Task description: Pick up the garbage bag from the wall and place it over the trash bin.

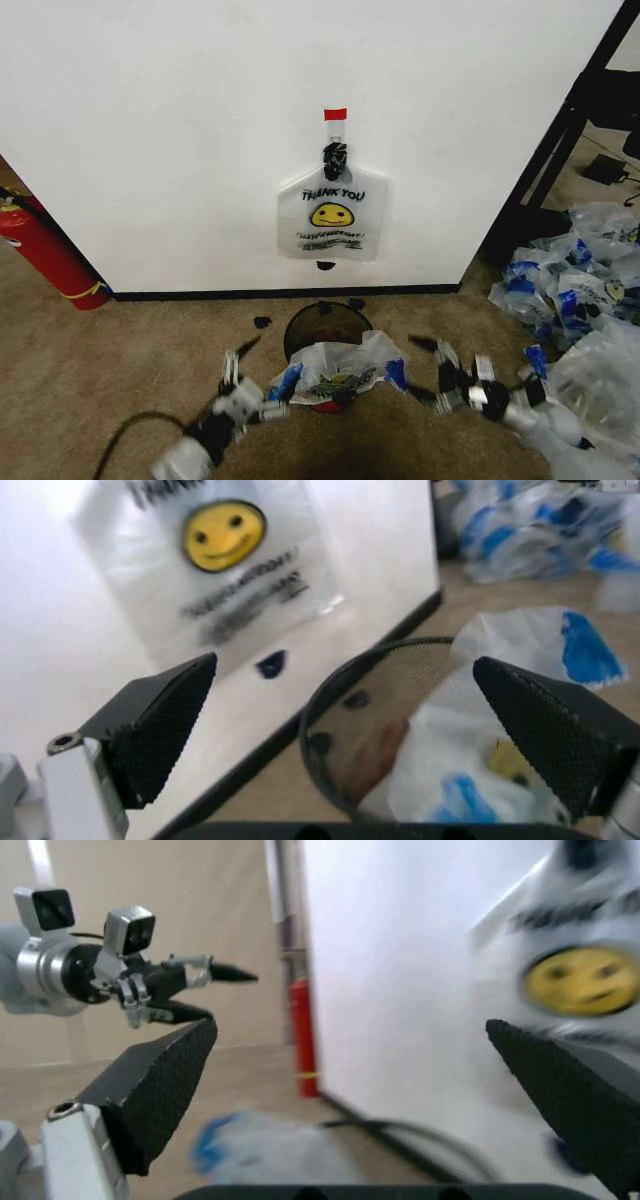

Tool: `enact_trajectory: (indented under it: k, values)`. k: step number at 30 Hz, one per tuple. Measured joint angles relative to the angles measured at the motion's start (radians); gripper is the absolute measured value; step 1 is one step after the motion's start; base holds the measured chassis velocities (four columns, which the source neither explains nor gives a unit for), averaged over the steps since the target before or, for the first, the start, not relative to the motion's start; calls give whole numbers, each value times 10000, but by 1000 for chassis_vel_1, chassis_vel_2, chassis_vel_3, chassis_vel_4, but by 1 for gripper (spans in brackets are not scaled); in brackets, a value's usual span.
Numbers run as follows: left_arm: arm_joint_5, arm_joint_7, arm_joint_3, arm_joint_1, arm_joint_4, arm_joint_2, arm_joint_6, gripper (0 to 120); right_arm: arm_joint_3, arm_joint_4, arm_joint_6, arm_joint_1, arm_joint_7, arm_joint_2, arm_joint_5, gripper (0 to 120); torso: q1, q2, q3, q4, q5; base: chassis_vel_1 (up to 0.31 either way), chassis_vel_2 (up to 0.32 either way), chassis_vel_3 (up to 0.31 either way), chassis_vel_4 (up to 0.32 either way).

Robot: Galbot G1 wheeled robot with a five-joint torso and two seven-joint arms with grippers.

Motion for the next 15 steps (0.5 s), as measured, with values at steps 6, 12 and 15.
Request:
enact_trajectory:
  k: [6,12,15]
  values:
    - [-3805,1045,2188,-4493,1996,1078,2556,100,-73,715,1111,-55,1856,250,-857,100,1,0,1,-11,6,0,0,0,0]
    - [-5394,88,4654,-8024,3629,353,4884,100,-22,1558,1243,-114,2536,420,-1125,100,2,-1,2,-13,6,0,0,0,0]
    - [-5664,-404,5368,-9114,4389,-172,5526,100,-11,1796,1218,-227,2634,525,-1269,100,1,0,1,-7,6,0,0,0,0]
